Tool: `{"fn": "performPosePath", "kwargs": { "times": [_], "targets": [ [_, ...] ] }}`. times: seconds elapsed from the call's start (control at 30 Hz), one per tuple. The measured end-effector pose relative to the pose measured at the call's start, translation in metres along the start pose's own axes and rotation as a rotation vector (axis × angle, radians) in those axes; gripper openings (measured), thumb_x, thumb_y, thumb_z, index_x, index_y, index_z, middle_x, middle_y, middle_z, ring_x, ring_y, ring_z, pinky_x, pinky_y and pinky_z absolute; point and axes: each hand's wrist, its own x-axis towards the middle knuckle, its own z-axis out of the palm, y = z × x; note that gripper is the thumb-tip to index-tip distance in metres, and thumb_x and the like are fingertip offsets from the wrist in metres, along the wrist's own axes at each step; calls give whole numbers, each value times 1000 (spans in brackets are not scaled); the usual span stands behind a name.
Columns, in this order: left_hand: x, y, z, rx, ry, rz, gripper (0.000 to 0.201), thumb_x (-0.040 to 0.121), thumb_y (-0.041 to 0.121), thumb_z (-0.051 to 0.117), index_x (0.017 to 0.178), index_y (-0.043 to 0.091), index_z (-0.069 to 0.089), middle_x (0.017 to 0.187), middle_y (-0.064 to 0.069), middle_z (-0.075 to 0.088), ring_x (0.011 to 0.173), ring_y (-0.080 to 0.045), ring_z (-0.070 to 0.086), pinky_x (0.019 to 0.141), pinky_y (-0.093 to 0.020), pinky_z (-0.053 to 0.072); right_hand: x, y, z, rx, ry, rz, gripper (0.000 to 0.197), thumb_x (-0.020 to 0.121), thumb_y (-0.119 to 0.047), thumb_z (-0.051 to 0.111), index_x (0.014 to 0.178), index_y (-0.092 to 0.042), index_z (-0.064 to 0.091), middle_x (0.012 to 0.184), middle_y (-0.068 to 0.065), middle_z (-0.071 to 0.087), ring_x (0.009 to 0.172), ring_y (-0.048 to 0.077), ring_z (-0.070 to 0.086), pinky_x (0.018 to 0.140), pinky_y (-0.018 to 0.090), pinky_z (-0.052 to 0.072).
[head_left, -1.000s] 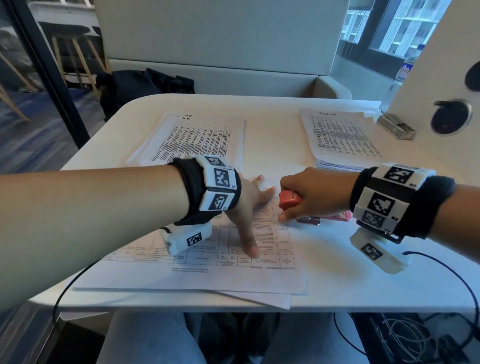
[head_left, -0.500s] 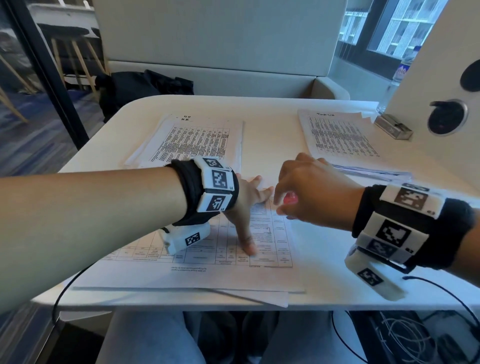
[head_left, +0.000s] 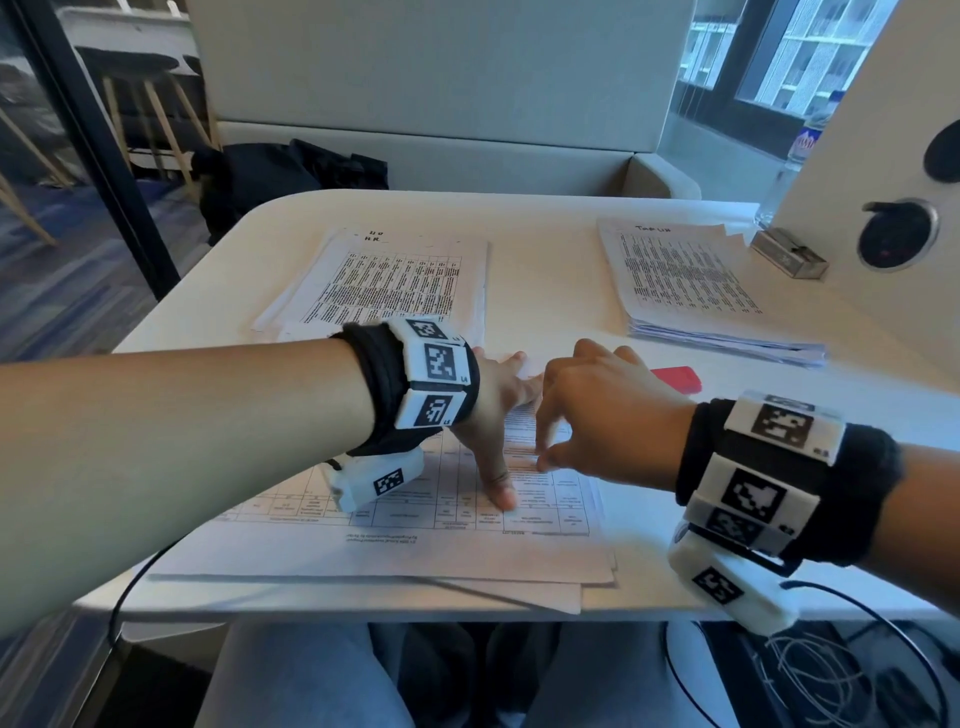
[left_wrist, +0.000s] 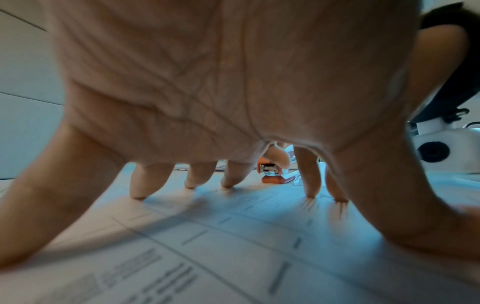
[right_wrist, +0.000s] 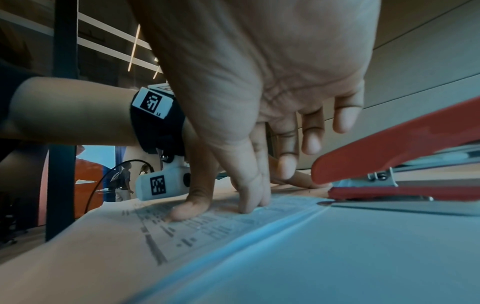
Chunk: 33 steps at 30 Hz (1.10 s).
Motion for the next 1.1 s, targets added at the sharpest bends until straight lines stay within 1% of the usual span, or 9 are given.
{"fn": "performPosePath", "kwargs": {
  "times": [0.1,0.2,0.33,0.47,0.63,0.93,1.03,1.07,1.1],
  "targets": [
    [-3,2,-3,17,-17,2,117,62,56,81,154,25,15,162,-7,-6,148,-30,-3,117,-46,3,0,0,2,0,1,8,19,82,-52,65,88,-35,73,99,-15,57,105,12,40,90,34,36],
    [-7,5,-8,24,-75,-47,128,55,66,79,153,34,2,161,-1,-14,148,-33,-2,117,-48,8,-1,-2,3,-19,-5,35,24,82,-54,64,88,-32,72,98,-13,59,105,13,41,89,34,35],
    [-9,5,-8,23,-78,-57,133,56,67,77,152,33,-8,161,0,-15,148,-33,-3,117,-49,9,-3,-3,2,-59,4,72,31,82,-56,63,90,-27,71,96,-11,59,104,14,41,87,34,33],
    [-11,5,-7,21,-66,-60,132,57,66,77,153,32,-6,161,-1,-14,148,-33,-2,118,-48,9,-2,-5,2,-35,-29,87,30,84,-52,63,93,-24,69,98,-8,61,105,16,41,86,35,33],
    [-14,6,-6,1,-54,-68,130,58,64,78,153,31,-5,161,-1,-13,148,-32,-1,118,-47,9,0,-6,0,-17,-86,97,31,86,-48,62,102,-21,66,105,-5,62,110,18,42,93,37,34],
    [-18,6,-4,0,-34,-61,126,62,62,77,154,27,-1,162,-3,-8,148,-31,4,117,-44,14,0,-4,2,-32,-137,75,28,94,-39,52,110,-18,63,109,-2,60,112,21,40,92,36,32],
    [-18,6,-3,1,-27,-56,124,61,64,77,154,28,3,162,-5,-1,147,-31,13,116,-45,20,0,-3,2,-22,-134,76,28,95,-40,51,107,-19,65,108,-4,59,111,20,40,92,36,32],
    [-17,6,-3,0,-20,-45,121,59,65,77,153,28,10,160,-6,10,143,-31,23,115,-45,27,0,-1,1,-6,-119,81,27,95,-39,51,104,-20,67,106,-5,59,110,19,40,91,36,32],
    [-17,6,-3,-2,-7,-24,115,57,65,78,150,28,20,155,-6,25,136,-28,36,109,-43,36,0,0,0,17,-94,86,24,95,-37,51,101,-21,68,103,-7,59,109,19,40,89,36,32]
  ]
}}
